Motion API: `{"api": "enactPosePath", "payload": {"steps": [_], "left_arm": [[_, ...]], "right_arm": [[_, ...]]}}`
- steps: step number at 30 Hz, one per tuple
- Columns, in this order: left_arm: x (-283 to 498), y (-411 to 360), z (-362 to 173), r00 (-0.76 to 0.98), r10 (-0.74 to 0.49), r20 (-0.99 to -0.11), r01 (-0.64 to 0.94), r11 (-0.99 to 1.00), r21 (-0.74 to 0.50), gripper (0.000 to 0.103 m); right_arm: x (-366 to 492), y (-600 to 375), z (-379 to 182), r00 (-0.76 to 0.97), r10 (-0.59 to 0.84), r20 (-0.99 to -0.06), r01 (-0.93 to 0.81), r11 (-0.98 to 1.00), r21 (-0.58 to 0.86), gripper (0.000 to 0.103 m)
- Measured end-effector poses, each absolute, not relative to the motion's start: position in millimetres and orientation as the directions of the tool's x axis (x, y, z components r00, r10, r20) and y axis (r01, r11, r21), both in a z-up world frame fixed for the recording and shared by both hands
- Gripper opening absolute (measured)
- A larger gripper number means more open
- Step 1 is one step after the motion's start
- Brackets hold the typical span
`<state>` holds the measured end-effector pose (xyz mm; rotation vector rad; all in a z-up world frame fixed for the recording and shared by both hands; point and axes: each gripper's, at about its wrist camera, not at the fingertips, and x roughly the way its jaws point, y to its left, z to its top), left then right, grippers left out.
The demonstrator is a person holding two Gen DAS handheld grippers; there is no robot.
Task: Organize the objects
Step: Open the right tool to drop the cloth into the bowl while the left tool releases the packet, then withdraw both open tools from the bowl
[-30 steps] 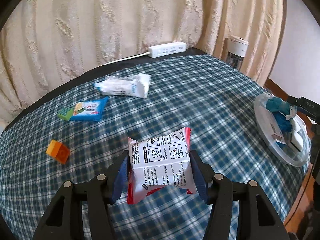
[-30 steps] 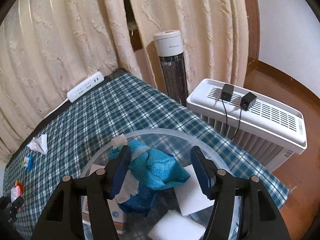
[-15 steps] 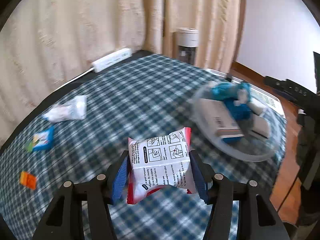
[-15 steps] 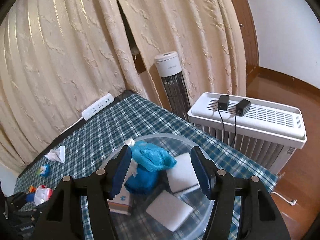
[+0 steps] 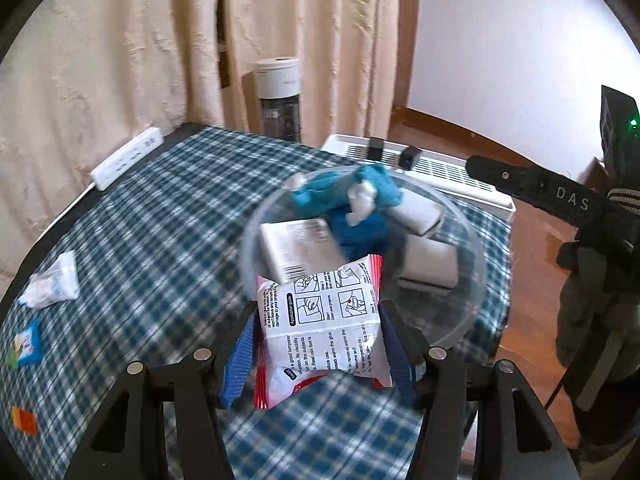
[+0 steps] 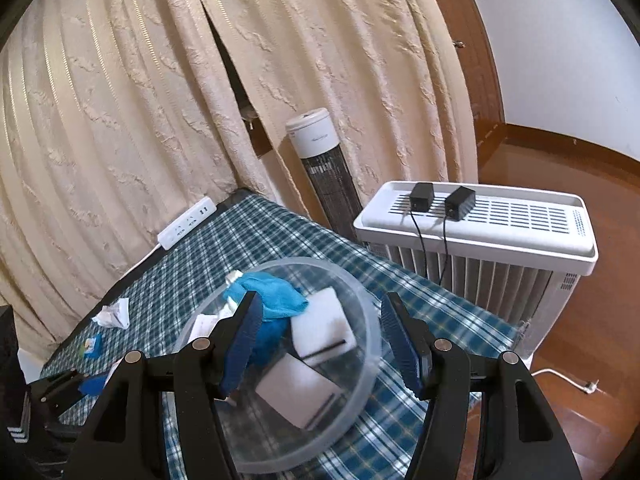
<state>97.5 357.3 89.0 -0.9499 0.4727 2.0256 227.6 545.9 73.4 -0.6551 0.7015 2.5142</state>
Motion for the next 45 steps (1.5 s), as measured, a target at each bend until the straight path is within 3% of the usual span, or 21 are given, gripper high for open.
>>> {"api": "enactPosePath", "payload": {"steps": [9,14,24,34,45], "left_arm": [[103,388,80,-0.326,0.534,-0.780,-0.839,-0.543,-0.021,0.062],[101,395,77,-0.305,0.545,-0.781,-0.841,-0.539,-0.048,0.079],[87,376,75,-0.342,0.520,-0.783,-0.796,-0.603,-0.053,0.084],[79,352,74,-0.414,0.478,-0.775,-0.747,-0.665,-0.012,0.097],[61,303,79,-0.490,0.431,-0.758,-0.659,-0.752,-0.002,0.102]], "right_arm": [[237,556,62,-0.783,0.279,-0.555,-0.538,-0.752,0.381,0.063],[240,558,60,-0.784,0.279,-0.555,-0.540,-0.747,0.388,0.063],[238,554,58,-0.787,0.261,-0.559,-0.529,-0.751,0.394,0.063],[223,531,61,-0.795,0.222,-0.564,-0.493,-0.778,0.390,0.063],[197,494,67,-0.817,0.151,-0.557,-0.420,-0.817,0.394,0.065]]}}
